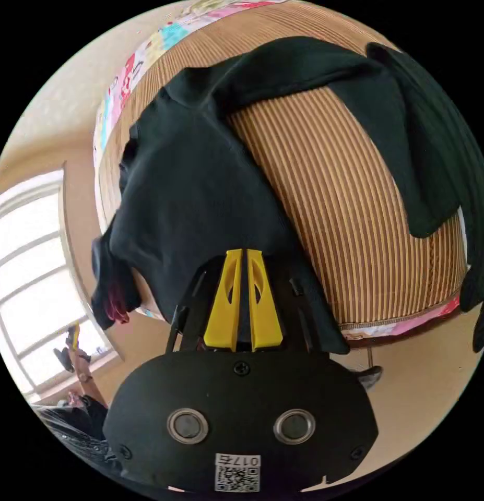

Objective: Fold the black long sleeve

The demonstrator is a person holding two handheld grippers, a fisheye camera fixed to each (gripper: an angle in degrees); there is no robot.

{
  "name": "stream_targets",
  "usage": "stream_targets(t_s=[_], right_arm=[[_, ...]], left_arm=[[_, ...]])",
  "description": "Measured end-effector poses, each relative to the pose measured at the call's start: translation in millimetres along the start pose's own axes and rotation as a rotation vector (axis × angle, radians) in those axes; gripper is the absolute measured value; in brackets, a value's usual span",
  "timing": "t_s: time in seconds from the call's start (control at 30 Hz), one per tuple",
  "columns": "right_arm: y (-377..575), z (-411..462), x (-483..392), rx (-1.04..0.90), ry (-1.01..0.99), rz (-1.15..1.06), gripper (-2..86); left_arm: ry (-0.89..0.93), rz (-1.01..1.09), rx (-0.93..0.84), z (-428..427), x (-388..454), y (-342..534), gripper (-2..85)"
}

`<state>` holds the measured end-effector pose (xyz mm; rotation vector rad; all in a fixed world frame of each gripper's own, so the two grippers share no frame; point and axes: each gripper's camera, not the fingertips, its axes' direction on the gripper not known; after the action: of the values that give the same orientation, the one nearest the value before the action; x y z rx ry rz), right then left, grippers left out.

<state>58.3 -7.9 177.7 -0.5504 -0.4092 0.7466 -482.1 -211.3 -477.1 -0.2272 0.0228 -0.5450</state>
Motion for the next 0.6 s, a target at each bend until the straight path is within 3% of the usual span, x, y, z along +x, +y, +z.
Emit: stream_targets(t_s=[0.07, 0.2, 0.3, 0.4, 0.53, 0.6], right_arm=[[-16, -25, 35, 0.125, -0.22, 0.214, 6.3], [-21, -37, 122, 0.455, -0.765, 0.709, 12.7], [-3, -33, 157, 0.627, -0.935, 0.962, 13.6], [7, -20, 179, 0.665, -1.046, 1.143, 10.0], [-12, -55, 160, 0.579, -0.904, 0.99, 3.1], [-30, -117, 96, 0.545, -0.768, 0.654, 1.8]], left_arm=[[0.005, 0.02, -0.053, 12, 4, 20, 5.1], [0.073, 0.098, -0.328, 66, 37, 83, 5.1], [0.229, 0.098, -0.467, 89, 57, 120, 4.4], [0.259, 0.129, -0.508, 93, 69, 126, 4.0], [0.267, 0.116, -0.425, 74, 53, 93, 3.5], [0.281, 0.113, -0.384, 61, 39, 69, 2.8]])
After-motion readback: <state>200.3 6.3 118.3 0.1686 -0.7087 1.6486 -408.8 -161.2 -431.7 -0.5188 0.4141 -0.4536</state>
